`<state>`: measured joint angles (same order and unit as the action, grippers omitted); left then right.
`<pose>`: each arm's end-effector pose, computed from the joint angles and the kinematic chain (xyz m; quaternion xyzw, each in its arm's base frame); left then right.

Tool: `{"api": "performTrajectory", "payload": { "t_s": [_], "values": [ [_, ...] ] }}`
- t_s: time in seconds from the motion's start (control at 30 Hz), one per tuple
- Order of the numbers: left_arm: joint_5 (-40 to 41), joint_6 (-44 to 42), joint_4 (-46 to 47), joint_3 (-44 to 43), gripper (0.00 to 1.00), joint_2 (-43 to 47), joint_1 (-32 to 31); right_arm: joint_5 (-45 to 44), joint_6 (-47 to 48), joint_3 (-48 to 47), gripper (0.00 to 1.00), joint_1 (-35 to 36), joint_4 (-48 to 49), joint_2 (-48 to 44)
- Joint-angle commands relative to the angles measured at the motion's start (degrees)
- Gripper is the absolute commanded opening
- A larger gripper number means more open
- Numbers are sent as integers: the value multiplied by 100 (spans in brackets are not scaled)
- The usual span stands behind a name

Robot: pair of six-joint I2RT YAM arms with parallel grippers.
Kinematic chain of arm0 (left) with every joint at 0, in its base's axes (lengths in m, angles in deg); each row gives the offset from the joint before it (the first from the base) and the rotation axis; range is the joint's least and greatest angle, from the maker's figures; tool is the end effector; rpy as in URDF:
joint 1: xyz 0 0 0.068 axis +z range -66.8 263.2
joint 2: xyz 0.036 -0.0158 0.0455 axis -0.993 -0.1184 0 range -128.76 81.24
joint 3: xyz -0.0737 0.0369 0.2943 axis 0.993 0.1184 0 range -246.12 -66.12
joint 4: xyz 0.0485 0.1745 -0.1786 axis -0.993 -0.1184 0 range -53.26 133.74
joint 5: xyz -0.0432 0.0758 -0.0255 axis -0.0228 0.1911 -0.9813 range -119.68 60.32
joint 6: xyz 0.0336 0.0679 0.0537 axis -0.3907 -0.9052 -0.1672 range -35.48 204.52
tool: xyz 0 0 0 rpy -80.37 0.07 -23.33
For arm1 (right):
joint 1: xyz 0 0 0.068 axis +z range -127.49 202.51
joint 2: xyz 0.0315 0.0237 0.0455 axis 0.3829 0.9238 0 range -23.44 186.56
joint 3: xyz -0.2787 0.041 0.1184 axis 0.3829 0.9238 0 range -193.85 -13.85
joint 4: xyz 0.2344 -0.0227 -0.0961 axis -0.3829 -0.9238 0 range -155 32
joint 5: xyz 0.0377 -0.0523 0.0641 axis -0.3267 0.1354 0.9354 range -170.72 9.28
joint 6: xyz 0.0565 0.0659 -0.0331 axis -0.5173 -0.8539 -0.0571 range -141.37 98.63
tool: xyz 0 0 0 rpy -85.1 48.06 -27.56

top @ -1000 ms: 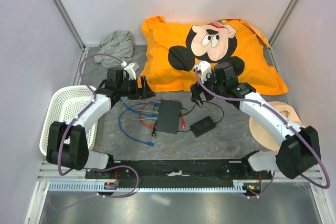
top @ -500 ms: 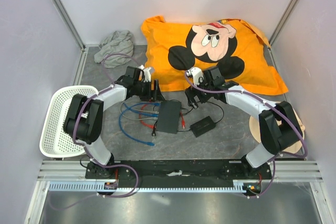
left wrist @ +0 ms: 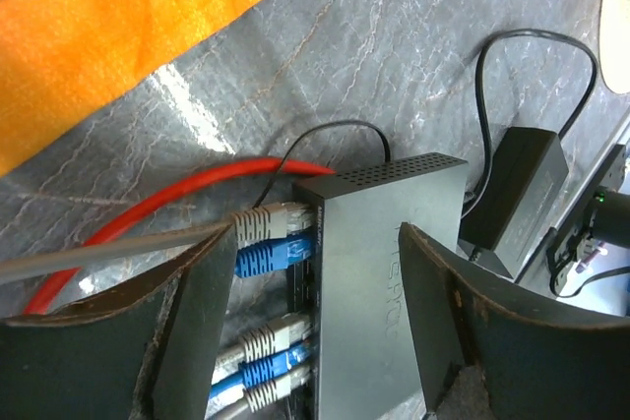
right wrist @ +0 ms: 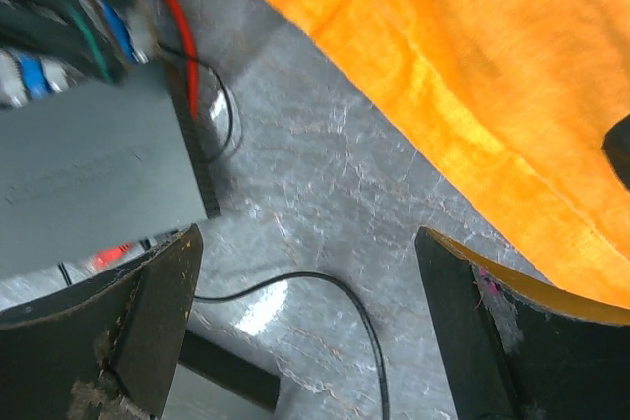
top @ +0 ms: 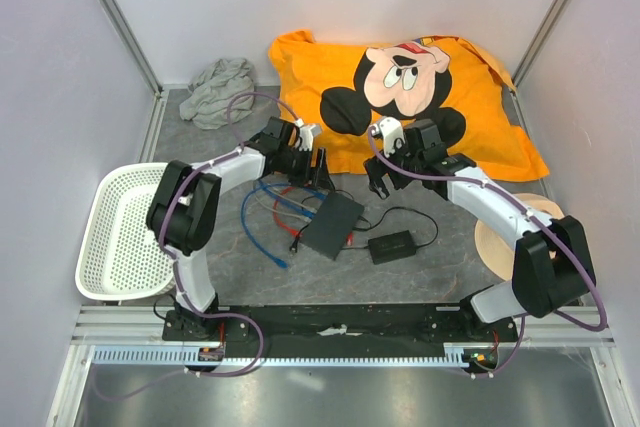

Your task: Pull the plug from the switch port

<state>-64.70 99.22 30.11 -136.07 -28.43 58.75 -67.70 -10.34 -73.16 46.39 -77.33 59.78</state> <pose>0.3681 -0.2201 0.1741 0.1712 0.8939 -0.3696 0.1869 0.3028 0.1546 0.2613 -0.3165 0.8565 0.1475 0.3802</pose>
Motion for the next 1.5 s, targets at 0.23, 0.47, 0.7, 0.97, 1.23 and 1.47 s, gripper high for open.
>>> {"api": "performTrajectory", "payload": {
  "t_s": [0.23,0.47,0.7,0.97,1.23,1.47],
  "values": [
    [84,-153,-413,359,80,1729,124,324,629,420,96,-6,-290,-201],
    [-109,-3,235,1228,77,1923,116,755,506,560,89,46,-527,-245],
    [-724,226,1028,1862,10,1976,-7,1063,269,701,78,143,-344,246],
    [-708,200,1143,1933,2,1291,-341,1405,84,341,66,249,-141,660],
    [171,191,915,1582,2,649,-350,1502,-250,288,62,319,-9,880],
    [119,279,836,1485,2,438,-350,1441,-189,209,55,363,43,1003]
  ]
}}
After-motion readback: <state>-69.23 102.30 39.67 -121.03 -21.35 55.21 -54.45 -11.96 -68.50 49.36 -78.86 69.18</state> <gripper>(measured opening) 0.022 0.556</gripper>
